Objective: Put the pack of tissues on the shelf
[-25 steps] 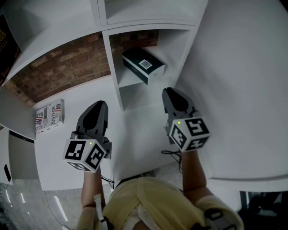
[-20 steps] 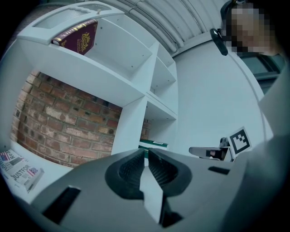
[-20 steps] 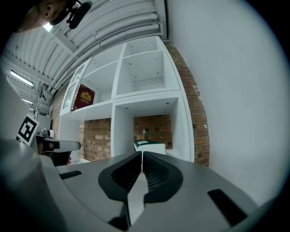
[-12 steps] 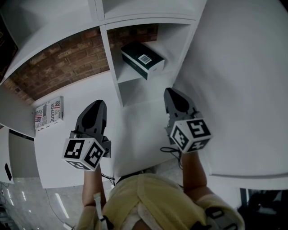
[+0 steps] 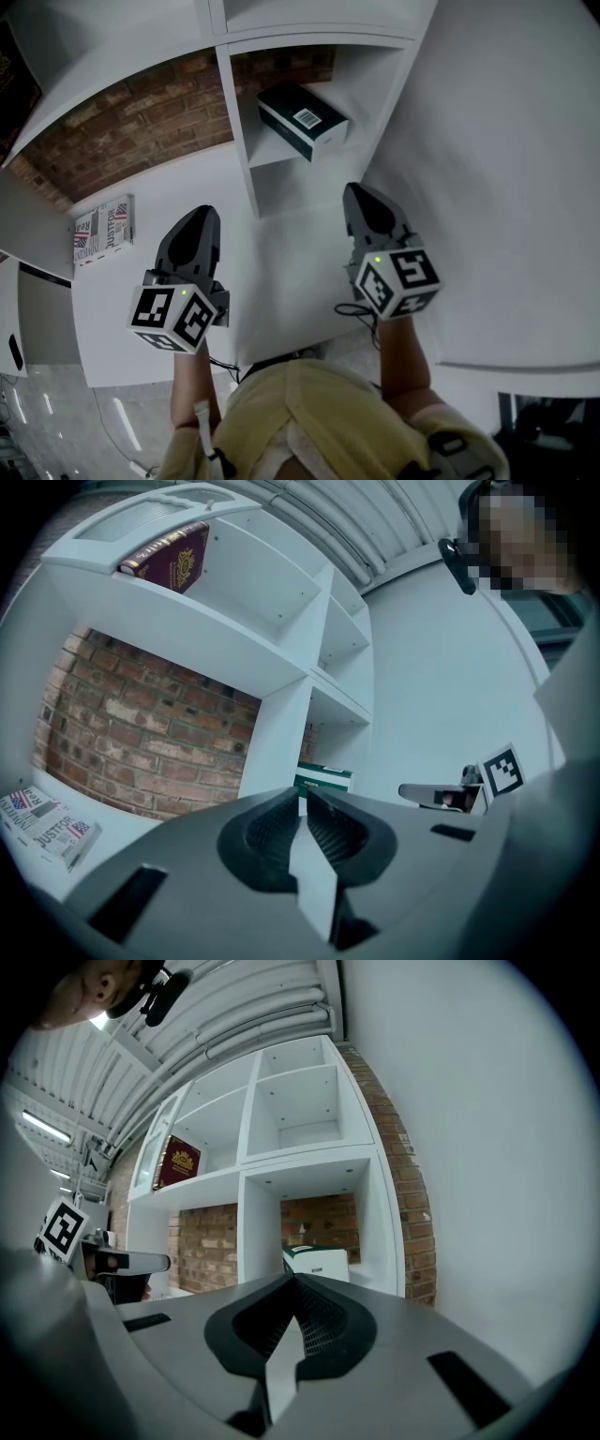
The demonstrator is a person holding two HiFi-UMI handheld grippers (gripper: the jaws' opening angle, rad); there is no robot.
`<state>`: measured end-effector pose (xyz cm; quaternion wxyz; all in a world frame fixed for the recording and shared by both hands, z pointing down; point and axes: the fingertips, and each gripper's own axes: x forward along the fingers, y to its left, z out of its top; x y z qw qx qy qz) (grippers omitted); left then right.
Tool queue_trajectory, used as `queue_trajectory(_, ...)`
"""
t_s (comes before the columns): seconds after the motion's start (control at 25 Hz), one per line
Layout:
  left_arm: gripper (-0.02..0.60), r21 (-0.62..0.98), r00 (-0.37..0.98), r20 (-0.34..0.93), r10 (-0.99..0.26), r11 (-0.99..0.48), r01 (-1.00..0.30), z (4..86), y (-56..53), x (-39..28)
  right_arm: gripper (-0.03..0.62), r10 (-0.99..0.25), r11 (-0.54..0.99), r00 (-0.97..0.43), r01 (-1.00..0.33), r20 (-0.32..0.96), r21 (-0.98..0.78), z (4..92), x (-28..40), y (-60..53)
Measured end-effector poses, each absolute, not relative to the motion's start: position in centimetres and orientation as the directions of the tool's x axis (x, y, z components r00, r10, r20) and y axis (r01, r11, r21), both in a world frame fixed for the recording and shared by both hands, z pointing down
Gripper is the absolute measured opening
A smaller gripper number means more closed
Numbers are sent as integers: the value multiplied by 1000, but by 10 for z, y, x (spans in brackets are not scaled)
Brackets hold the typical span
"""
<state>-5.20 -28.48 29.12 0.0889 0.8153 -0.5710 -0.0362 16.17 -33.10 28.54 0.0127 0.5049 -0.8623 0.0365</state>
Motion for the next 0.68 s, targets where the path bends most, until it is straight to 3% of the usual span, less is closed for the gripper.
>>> queue_trajectory(0.32, 28, 186, 343, 37, -939, -331, -925, 289, -281, -53, 3, -860, 500, -509, -854, 30, -142, 281, 163, -329)
queue_trajectory(0.68, 28, 173, 342, 38, -939, -331, -928, 287, -275, -55, 3, -867, 493, -499, -862, 16, -120, 276, 164, -325)
